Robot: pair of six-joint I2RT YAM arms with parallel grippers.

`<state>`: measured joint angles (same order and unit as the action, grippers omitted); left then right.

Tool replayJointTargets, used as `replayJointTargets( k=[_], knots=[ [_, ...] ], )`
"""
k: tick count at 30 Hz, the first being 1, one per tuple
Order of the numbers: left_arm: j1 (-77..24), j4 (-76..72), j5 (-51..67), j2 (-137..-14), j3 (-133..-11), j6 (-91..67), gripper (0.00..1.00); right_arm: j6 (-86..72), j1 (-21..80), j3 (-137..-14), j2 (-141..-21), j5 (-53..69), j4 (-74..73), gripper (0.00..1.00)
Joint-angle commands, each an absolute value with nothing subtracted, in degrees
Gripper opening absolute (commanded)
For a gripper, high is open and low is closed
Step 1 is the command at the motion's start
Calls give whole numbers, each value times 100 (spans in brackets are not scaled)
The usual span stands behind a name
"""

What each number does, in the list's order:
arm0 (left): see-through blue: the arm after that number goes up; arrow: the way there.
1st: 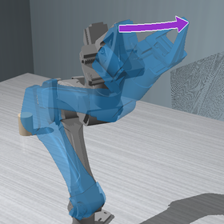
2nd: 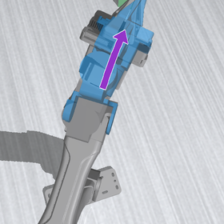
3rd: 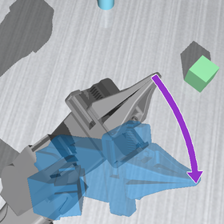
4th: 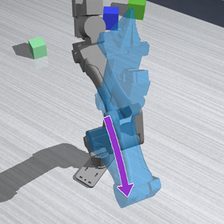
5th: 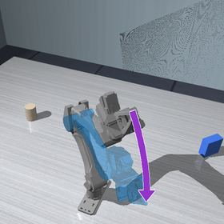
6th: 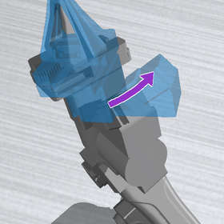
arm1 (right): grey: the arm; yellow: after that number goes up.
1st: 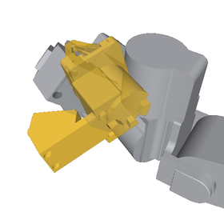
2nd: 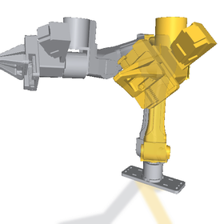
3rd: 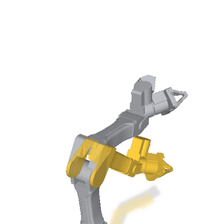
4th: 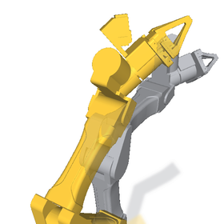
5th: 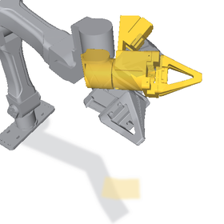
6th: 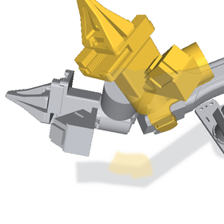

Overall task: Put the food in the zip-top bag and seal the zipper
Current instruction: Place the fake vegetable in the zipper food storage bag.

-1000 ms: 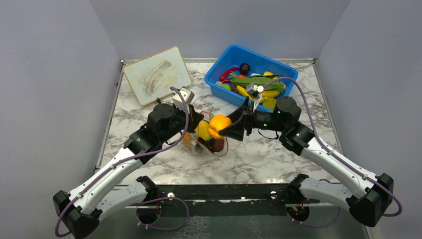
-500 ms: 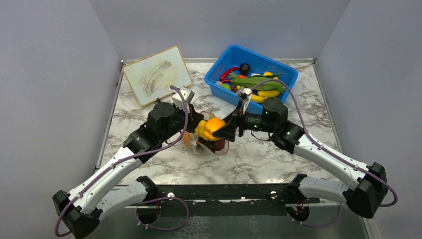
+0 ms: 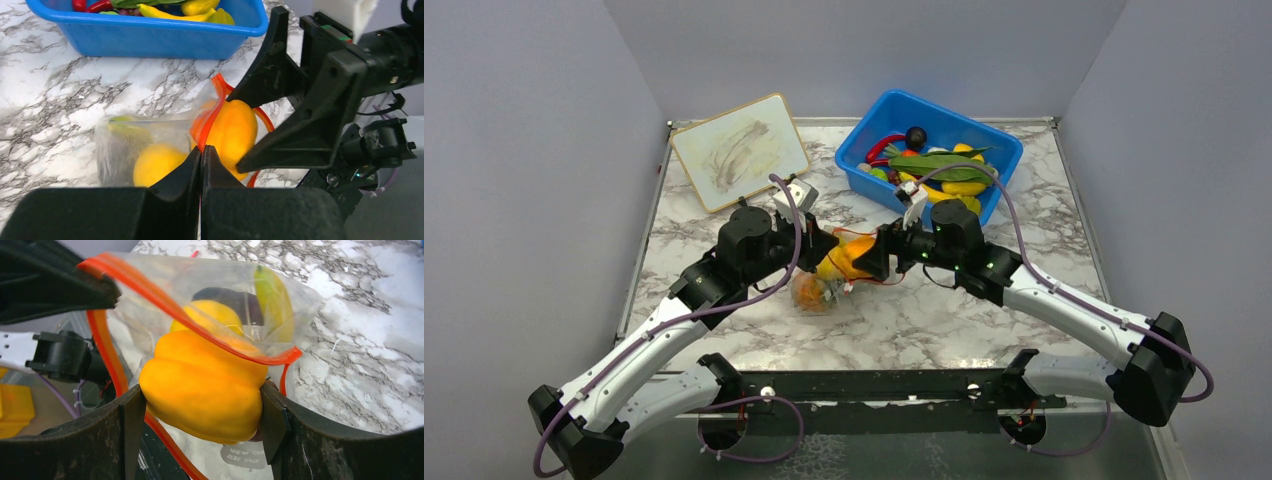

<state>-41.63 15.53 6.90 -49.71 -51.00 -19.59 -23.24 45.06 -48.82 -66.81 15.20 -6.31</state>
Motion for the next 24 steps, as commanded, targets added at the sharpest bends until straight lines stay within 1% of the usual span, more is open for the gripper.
replayJointTargets(
  k=[1,7,13,15,18,24],
  knots=[
    [-4142,1255,1278,-4844,-5242,-1838,0,-3207,4551,-5046,-6787,921,-499,51],
    [-4140,962,1892,-4862,-5186,-1811,0,-4091,4596,-4744,-6636,485,16,51],
    [-4140,788,1868,-4825,-5039,-1808,0,-4408,4614,-4580,-6677,361,218,52],
    [-4140,717,1858,-4804,-4980,-1826,0,-4445,4614,-4542,-6726,394,262,56],
    [-4139,657,1796,-4781,-4910,-1837,0,-4436,4614,-4513,-6767,475,295,63],
    [-4142,721,1510,-4799,-4920,-1811,0,-3825,4614,-4879,-6611,535,-309,84]
  ],
)
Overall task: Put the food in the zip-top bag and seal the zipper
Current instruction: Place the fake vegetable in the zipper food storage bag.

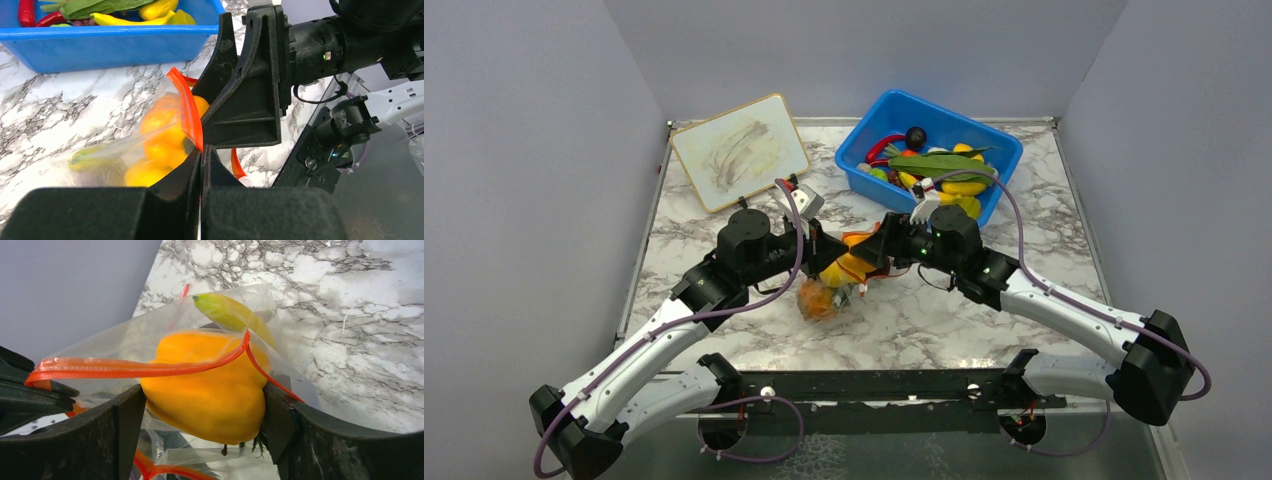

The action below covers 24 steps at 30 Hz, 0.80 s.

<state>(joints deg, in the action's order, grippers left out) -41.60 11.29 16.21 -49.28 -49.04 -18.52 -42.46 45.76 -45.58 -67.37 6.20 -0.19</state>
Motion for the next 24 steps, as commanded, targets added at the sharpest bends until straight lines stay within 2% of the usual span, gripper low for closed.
replayJointTargets(
  k=[1,9,15,21,24],
  knots=[
    [-4141,734,1469,-4799,-4921,-1817,0,-3709,4614,-4955,-6546,529,-462,85],
    [-4144,704,1331,-4738,-4922,-1883,0,-3152,4614,-5290,-6243,327,-1543,84],
    [-4140,641,1228,-4745,-4914,-1882,0,-3112,4614,-5429,-6125,416,-1736,86],
    [-4140,548,1188,-4760,-4812,-1924,0,-2907,4614,-5569,-5954,229,-2062,78],
    [-4140,559,1191,-4786,-4777,-1918,0,-2820,4614,-5605,-5805,-31,-2258,69]
  ],
)
